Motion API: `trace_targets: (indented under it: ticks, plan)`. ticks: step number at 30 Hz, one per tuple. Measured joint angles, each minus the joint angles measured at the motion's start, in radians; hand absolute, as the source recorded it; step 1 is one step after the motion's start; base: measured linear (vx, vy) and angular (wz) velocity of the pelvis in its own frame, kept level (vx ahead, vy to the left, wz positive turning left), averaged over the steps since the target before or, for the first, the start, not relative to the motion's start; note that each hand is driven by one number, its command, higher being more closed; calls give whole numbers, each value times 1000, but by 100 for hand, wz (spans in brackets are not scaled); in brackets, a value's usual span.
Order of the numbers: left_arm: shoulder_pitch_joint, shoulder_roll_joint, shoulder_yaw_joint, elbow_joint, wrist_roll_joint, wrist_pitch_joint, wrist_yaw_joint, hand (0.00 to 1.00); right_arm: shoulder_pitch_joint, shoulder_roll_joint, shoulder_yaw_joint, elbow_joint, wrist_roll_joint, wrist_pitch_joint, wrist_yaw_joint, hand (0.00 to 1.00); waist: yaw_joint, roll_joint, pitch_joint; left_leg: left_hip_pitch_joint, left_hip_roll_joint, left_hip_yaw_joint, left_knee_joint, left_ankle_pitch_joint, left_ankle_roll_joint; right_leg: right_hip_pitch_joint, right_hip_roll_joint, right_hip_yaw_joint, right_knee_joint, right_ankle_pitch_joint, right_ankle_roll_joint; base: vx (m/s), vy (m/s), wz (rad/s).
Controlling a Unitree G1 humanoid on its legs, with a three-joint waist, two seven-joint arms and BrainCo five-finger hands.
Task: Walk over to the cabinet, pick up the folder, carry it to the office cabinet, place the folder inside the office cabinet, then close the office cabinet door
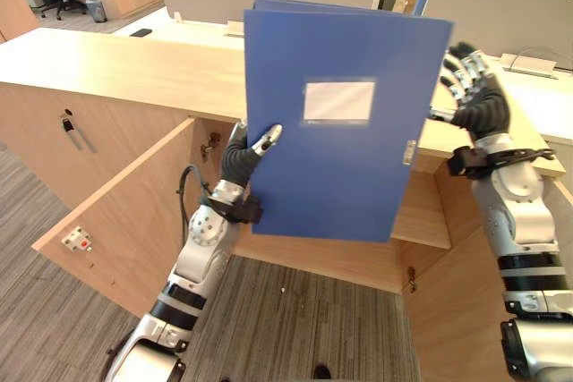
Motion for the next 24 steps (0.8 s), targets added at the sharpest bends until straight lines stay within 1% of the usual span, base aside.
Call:
trace_targets:
  ticks: [3, 5, 8, 11, 17, 20, 24]
  plan:
    - [2, -5, 53, 4, 0, 6, 22, 100, 18, 43, -61, -3, -46, -13, -23, 0, -6, 0, 0, 6, 6, 6, 0, 4, -2, -2, 7, 2, 10, 0, 0, -40, -4, -6]
    - [2, -10, 75, 4, 3, 6, 33, 100, 32, 54, -65, -3, -75, -14, -39, 0, -5, 0, 0, 11, 7, 14, 0, 5, -2, -5, 8, 8, 16, -5, 2, -50, 0, -11]
    - [2, -18, 90, 4, 40, 6, 46, 100, 62, 89, -92, -39, -127, -14, -50, 0, -5, 0, 0, 18, 7, 22, 0, 1, -7, -7, 10, 20, 18, -11, -2, -68, 7, -12]
    - [5, -24, 101, 4, 43, 6, 49, 100, 95, 111, -136, -81, -162, -17, -63, 0, -5, 0, 0, 18, 6, 22, 0, 1, -7, -8, 9, 23, 18, -11, -2, -30, 10, -1]
    - [7, -24, 117, 4, 75, 6, 64, 100, 168, 135, -143, -167, -161, -22, -63, 0, -6, 0, 0, 16, 7, 23, 0, 0, -7, -9, 9, 23, 13, -10, -1, 5, 3, 0]
    - [7, -30, 117, 4, 77, 6, 65, 100, 196, 163, -136, -208, -148, -24, -27, 0, -6, 1, 0, 15, 7, 25, 0, 0, -7, -8, 10, 23, 8, -10, 0, 24, 10, -1]
    - [7, -42, 117, 4, 76, 6, 66, 100, 201, 177, -106, -210, -60, -24, 30, 0, -6, 1, -1, 15, 8, 28, 0, -1, -8, -7, 11, 23, 7, -6, 5, 19, 7, -1]
